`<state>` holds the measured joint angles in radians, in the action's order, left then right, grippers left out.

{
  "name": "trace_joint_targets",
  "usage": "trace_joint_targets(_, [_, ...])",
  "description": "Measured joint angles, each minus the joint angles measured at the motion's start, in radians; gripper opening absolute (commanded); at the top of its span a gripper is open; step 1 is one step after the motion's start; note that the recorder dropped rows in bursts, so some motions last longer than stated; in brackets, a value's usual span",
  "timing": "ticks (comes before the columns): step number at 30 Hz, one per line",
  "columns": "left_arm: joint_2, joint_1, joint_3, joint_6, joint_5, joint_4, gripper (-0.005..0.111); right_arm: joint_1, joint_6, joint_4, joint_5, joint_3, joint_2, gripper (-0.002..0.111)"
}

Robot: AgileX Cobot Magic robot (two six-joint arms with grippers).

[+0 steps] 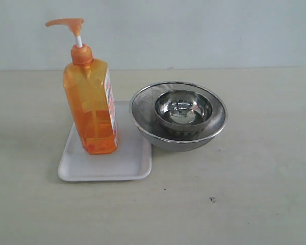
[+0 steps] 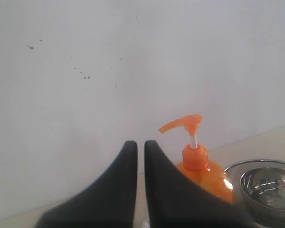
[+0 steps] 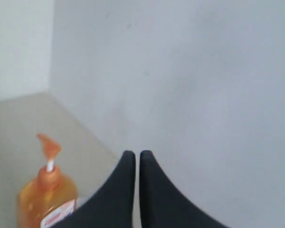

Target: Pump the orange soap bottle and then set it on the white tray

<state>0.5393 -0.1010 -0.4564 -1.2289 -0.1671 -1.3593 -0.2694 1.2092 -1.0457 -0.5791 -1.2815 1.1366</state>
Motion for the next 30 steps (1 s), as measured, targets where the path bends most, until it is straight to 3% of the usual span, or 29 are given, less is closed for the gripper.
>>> trace_joint_targets(10, [0.0,0.0,0.0,0.0,0.0,0.0,0.005,0.0,-0.071,0.009,0.413,0.427,-0.484,0.0])
trace_joint_targets(19, [0.0,0.0,0.0,0.0,0.0,0.0,0.005,0.0,-0.148,0.009,0.673,0.726,-0.611,0.0])
trace_joint_targets(26, [0.0,0.0,0.0,0.0,0.0,0.0,0.005,0.0,-0.275,0.009,0.728,0.958,-0.72,0.0])
trace_joint_targets(30, [0.0,0.0,0.0,0.0,0.0,0.0,0.005,0.0,-0.469,0.092,0.725,1.035,-0.794,0.0])
